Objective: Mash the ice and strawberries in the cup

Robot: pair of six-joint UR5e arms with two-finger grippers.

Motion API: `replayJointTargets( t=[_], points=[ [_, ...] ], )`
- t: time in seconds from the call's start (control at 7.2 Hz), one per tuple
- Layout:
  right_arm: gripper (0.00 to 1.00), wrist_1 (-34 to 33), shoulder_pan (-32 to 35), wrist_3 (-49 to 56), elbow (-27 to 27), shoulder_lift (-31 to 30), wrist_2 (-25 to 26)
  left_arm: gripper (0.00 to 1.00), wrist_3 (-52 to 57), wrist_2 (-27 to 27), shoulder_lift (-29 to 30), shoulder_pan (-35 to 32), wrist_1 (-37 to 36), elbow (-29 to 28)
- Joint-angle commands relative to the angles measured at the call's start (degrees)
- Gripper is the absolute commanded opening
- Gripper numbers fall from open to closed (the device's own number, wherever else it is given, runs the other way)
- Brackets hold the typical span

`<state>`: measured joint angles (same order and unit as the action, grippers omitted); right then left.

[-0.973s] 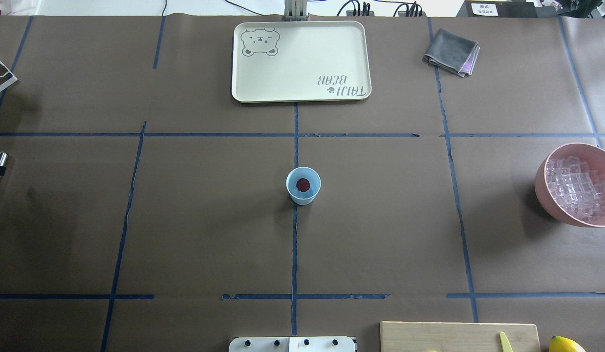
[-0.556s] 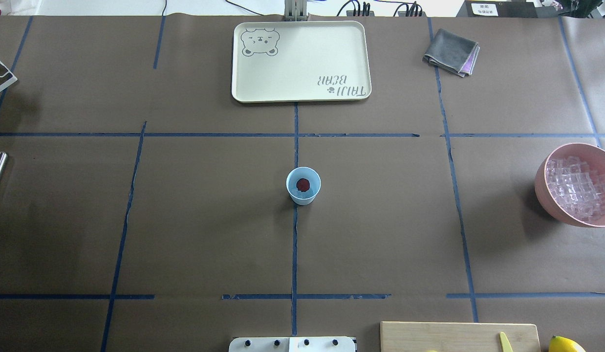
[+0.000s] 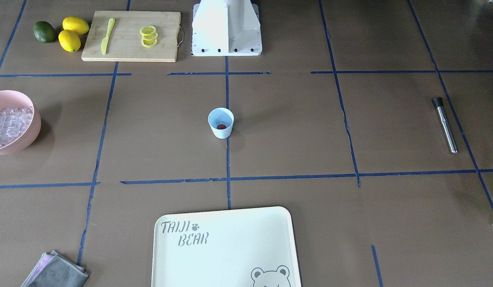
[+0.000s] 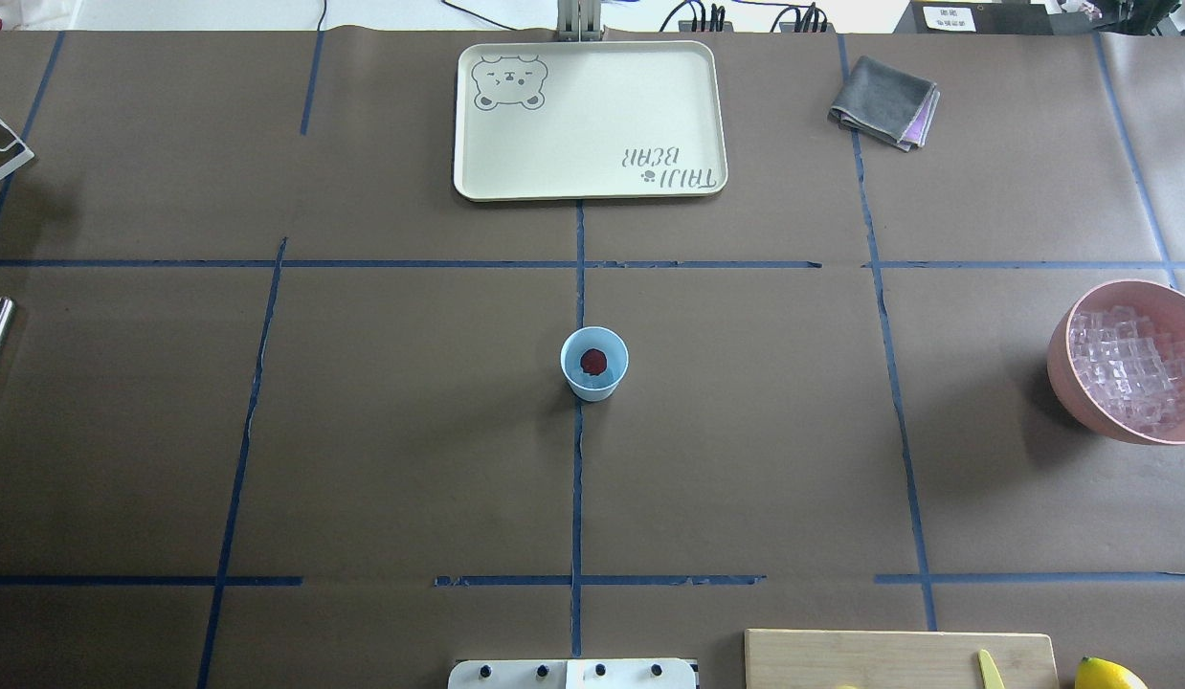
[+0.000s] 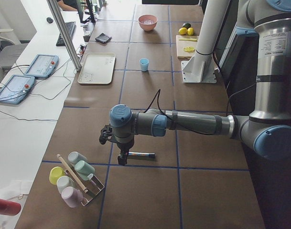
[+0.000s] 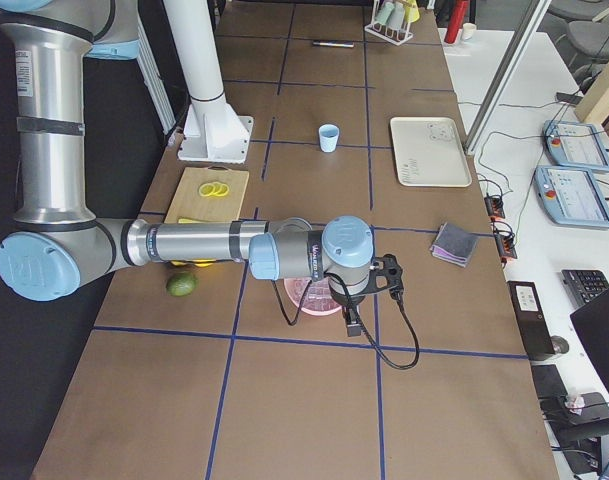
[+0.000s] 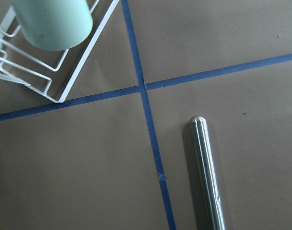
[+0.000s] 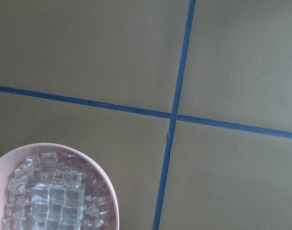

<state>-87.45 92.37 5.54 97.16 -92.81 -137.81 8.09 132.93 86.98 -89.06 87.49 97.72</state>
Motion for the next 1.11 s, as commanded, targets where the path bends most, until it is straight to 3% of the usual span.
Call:
replayJointTargets(
  t=[0.0, 0.56, 0.97],
  points=[
    [0.99, 0.0, 0.0, 0.0, -0.04, 0.0, 0.0, 1.0, 0.53, 0.22, 0.03, -1.82, -2.67, 0.01],
    [0.99, -0.09, 0.0, -0.09, -0.21, 0.0, 0.0, 1.0, 0.61, 0.49, -0.93, -1.82, -1.88, -1.66],
    [0.99, -0.09, 0.0, -0.18, -0.39, -0.09, 0.0, 1.0, -0.35, 4.0, -0.94, -1.91, -1.7, -2.27]
  ],
)
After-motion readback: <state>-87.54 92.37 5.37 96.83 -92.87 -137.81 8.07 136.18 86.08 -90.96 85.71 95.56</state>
